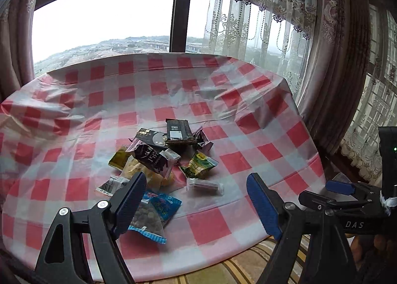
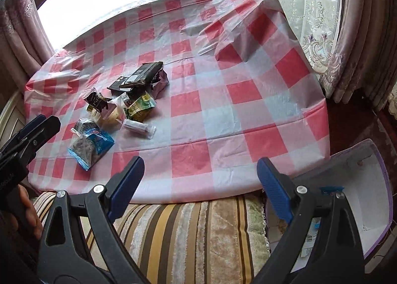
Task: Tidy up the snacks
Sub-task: 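Return both open tools over the remaining snacks on the table, then grasp the blue seed bag with the left tool while the right tool grasps the chocolate packet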
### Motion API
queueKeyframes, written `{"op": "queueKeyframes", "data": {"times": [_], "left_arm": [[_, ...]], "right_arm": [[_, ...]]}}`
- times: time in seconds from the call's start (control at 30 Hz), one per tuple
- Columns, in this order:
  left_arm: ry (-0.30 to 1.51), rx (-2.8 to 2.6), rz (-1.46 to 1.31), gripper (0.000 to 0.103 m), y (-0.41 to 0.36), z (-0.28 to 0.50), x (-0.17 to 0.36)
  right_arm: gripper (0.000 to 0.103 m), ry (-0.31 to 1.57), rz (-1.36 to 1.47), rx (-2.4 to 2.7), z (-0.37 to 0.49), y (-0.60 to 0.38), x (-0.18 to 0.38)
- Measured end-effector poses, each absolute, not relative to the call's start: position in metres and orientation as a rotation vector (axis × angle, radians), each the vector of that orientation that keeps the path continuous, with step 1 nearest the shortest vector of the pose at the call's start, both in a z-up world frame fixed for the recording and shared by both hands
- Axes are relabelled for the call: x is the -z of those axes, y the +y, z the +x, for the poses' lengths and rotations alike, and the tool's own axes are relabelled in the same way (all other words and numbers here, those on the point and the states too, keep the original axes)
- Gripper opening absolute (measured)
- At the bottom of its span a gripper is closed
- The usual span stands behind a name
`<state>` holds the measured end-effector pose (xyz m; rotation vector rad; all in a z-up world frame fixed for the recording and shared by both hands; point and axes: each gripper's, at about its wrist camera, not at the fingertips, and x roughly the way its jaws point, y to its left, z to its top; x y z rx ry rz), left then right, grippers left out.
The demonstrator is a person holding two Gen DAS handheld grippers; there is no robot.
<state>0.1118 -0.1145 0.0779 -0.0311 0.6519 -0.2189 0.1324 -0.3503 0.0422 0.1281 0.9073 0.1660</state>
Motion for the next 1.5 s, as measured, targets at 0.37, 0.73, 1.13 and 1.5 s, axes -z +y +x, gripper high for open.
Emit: {"op": "queueKeyframes", "data": {"times": [0.37, 0.73, 1.13, 1.5], "left_arm": [[0.776, 0.225, -0.002, 0.084, -0.063, 0.138, -0.047], [0.967, 0.293, 0.188, 0.084, -0.080, 0.175, 0.000], [1.085, 0.324, 0.212, 0.075, -0.084, 0.191, 0.031], [1.062, 0.339, 0.159, 0.058, -0.075, 0.185, 0.027]], "right_arm": [[0.093, 0.930, 0.035, -0.229, 0.160, -0.304, -0.033], [0.093, 0.943, -0.004, -0.265, 0.185, -0.276, -0.023], [0.093, 0.940, -0.050, -0.305, 0.209, -0.249, -0.016], [0.087, 0.884, -0.094, -0.388, 0.240, -0.199, -0.018]]}}
